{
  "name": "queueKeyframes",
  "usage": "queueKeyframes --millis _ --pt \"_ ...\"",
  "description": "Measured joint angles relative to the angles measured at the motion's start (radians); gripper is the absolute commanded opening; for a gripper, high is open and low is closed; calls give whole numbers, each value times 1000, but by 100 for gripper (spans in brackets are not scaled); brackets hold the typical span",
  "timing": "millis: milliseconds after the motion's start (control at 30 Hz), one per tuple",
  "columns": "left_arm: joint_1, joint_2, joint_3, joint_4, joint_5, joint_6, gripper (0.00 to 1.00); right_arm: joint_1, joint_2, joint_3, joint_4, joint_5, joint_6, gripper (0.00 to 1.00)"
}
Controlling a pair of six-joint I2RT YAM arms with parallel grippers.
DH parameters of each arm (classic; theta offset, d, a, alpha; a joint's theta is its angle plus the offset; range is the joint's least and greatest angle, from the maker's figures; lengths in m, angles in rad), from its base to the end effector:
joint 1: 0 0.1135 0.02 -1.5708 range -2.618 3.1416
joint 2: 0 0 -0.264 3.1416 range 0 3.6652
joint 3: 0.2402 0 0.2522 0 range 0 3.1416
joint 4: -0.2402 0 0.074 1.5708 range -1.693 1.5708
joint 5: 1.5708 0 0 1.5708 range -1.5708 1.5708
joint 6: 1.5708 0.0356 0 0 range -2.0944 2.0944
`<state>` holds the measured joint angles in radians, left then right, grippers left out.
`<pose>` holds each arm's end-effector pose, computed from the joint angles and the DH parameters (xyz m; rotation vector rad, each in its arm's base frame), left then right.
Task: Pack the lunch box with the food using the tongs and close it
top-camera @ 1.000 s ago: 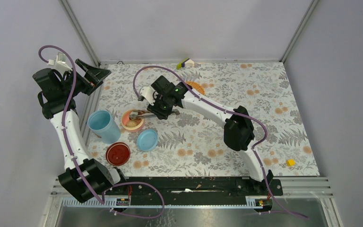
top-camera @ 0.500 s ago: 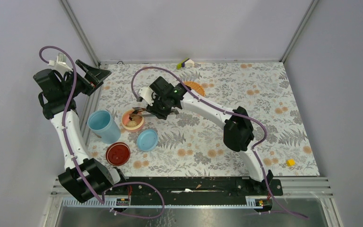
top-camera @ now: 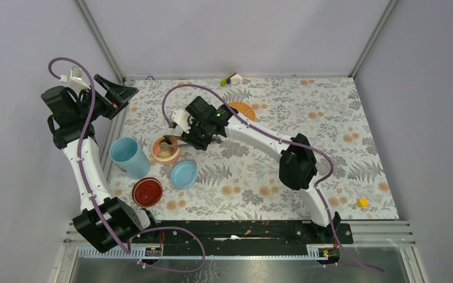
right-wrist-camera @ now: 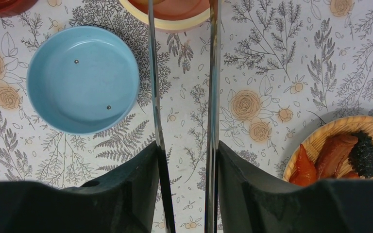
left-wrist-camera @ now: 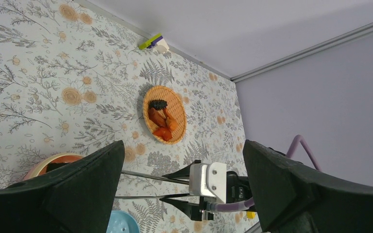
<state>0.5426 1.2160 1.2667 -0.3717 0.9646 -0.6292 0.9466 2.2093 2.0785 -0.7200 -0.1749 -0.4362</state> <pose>0.2372 0.1089 0.4036 -0.4138 1.8095 -0.9625 0.2872 0.4093 0.2710 -1.6256 1.8371 0.4409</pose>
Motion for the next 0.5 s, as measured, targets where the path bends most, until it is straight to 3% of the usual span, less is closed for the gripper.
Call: queueKeyframes --millis 500 --pt "0 -7 0 0 0 0 99 -3 -95 0 0 0 8 48"
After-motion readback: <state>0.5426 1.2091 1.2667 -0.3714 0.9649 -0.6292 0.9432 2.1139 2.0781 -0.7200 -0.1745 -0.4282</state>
